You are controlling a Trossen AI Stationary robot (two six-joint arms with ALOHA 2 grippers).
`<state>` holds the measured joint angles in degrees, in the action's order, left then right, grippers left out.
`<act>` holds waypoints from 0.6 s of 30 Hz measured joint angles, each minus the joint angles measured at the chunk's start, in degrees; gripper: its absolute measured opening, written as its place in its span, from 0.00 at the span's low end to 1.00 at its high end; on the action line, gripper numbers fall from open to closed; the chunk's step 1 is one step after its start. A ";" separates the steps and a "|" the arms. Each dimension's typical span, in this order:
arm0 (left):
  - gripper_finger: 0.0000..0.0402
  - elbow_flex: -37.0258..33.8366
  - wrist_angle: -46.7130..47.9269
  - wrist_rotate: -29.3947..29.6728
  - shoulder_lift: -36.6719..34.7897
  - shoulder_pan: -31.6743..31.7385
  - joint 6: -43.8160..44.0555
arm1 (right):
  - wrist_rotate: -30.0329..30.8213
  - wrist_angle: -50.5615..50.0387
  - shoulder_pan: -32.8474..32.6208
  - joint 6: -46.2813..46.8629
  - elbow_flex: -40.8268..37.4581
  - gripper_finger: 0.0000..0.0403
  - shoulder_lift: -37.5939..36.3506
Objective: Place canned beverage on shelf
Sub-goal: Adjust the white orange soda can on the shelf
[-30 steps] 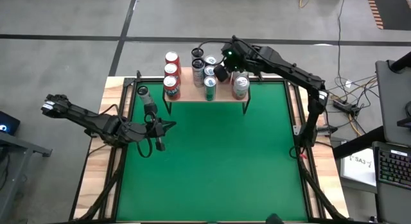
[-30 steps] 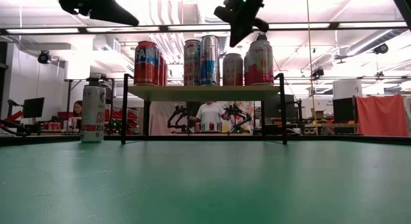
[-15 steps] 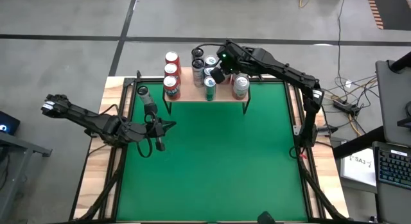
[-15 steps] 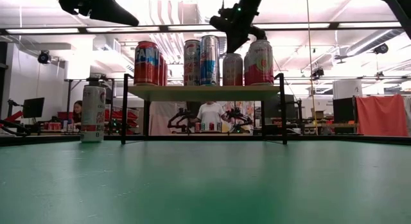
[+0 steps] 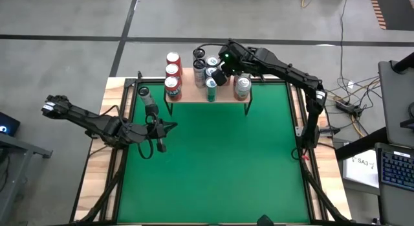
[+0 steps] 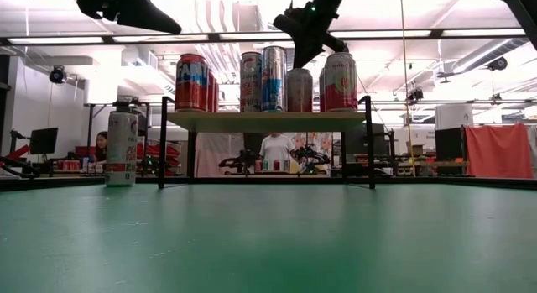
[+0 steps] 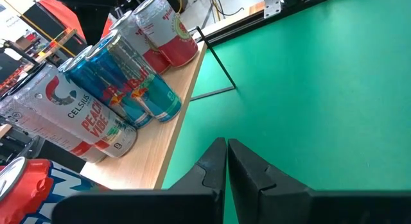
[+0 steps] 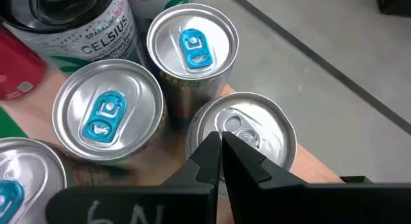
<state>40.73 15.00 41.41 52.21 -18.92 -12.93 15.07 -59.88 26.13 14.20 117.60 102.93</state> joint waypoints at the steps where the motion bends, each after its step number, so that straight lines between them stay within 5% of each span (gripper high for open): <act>1: 0.00 0.00 0.00 0.00 0.00 0.00 0.00 | -0.07 -0.11 0.00 0.06 0.00 0.02 -0.01; 18: 0.00 0.00 0.00 0.00 0.00 0.00 0.00 | 4.07 -1.39 0.43 -0.80 2.84 0.02 -0.41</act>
<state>40.73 15.00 41.41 52.21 -18.92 -12.93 19.14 -61.28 26.56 13.40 120.44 102.52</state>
